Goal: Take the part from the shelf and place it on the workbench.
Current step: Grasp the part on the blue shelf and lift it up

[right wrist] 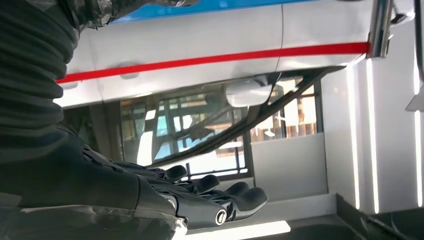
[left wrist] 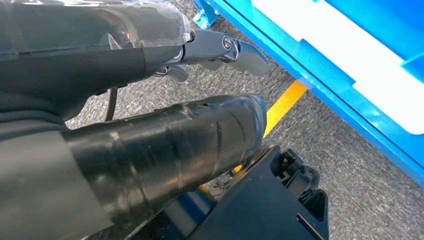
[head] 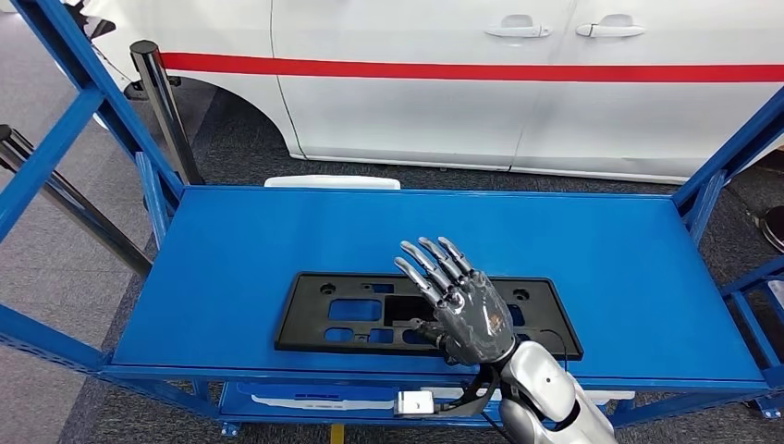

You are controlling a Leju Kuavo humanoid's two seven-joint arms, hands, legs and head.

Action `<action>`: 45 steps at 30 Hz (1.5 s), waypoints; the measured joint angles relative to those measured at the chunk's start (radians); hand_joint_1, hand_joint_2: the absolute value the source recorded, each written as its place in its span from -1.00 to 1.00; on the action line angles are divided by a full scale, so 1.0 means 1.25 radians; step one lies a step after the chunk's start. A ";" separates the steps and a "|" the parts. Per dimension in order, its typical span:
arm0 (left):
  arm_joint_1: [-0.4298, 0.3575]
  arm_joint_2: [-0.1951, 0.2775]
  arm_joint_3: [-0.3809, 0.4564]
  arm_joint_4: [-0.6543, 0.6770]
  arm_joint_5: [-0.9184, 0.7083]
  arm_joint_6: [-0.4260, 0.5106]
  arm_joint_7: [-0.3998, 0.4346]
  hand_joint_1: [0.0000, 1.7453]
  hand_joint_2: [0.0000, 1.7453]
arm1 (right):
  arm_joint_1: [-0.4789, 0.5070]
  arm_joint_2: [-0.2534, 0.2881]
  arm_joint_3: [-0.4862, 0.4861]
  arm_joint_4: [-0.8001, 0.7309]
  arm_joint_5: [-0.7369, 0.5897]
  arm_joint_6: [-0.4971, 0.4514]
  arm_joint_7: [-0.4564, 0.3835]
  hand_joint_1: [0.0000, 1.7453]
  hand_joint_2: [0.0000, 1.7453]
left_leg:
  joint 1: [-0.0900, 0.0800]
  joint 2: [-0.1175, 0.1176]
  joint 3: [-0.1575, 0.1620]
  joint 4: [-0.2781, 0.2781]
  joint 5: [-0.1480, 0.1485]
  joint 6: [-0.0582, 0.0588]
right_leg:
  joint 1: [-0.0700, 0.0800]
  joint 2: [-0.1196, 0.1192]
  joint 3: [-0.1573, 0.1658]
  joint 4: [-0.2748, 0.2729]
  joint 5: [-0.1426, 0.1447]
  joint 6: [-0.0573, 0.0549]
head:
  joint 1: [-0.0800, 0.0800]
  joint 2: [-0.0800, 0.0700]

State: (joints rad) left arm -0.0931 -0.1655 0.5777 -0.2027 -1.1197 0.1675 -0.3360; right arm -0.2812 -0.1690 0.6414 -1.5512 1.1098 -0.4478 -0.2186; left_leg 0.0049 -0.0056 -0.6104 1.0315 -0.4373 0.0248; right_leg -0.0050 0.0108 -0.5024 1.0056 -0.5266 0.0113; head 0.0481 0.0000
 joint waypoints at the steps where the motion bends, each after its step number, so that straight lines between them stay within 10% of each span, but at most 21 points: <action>1: -0.001 0.000 0.000 0.000 -0.001 0.000 0.001 -1.00 -1.00 | -0.013 -0.002 0.009 0.004 -0.008 0.010 0.000 -1.00 1.00 | 0.000 0.000 0.000 0.000 0.000 0.000 | 0.000 0.000 0.000 0.000 0.000 0.000 | 0.000 0.000; 15: -0.006 -0.004 -0.006 0.000 -0.023 -0.006 0.008 -1.00 -1.00 | -0.137 -0.016 0.127 0.067 -0.250 0.240 -0.039 -1.00 1.00 | 0.000 -0.001 -0.001 0.000 0.000 0.000 | 0.000 -0.002 -0.001 0.001 0.000 0.000 | 0.000 0.000; 45: -0.006 -0.004 -0.008 0.000 -0.011 -0.002 0.007 -1.00 -1.00 | -0.163 -0.019 0.173 0.111 -0.333 0.285 -0.034 -1.00 1.00 | 0.000 0.000 -0.001 0.000 0.000 0.000 | 0.000 -0.002 -0.001 0.001 0.000 0.000 | 0.000 0.000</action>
State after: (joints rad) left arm -0.1000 -0.1709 0.5680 -0.2029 -1.1334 0.1652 -0.3273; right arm -0.4843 -0.1932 0.8582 -1.4120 0.6935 -0.0916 -0.2605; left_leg 0.0048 -0.0062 -0.6115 1.0315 -0.4370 0.0248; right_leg -0.0051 0.0086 -0.5031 1.0066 -0.5267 0.0113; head 0.0481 0.0000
